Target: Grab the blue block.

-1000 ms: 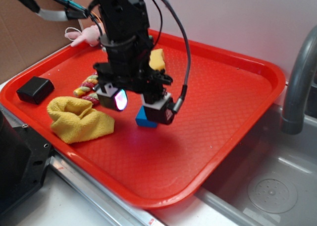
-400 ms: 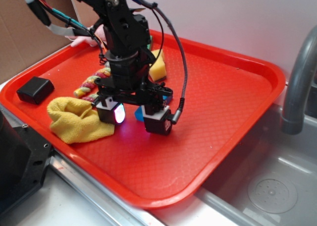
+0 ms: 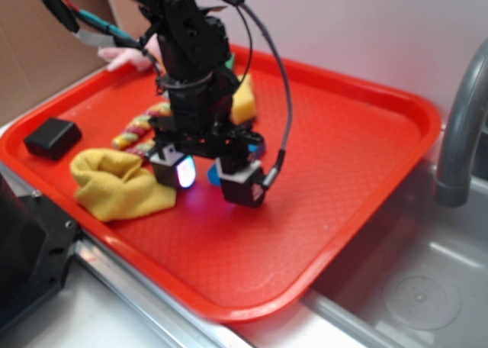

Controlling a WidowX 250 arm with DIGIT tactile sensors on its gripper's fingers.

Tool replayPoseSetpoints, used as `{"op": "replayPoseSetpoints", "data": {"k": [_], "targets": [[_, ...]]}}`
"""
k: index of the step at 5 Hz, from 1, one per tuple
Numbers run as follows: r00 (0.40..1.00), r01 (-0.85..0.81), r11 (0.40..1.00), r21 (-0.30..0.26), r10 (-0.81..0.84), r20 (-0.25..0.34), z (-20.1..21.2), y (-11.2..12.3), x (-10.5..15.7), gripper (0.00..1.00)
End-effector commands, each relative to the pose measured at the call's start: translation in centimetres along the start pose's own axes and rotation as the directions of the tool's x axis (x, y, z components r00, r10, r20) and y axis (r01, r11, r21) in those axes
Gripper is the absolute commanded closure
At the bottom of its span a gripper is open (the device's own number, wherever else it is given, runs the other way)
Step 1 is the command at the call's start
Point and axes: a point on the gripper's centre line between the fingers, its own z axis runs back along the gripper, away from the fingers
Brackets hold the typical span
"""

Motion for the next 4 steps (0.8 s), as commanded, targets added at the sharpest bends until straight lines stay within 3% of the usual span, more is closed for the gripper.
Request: {"op": "replayPoseSetpoints", "data": {"k": [1,3,4], "targets": [[0.999,0.035,0.999,-0.012,-0.035,0.034,0.2,-0.1,0.5,0.00],[0.983,0.059,0.997,-0.059,-0.047,0.179,8.1,-0.2,-1.2,0.00],[0.985,0.046,0.997,-0.056,-0.036,0.168,7.9,-0.5,-0.3,0.00]]}}
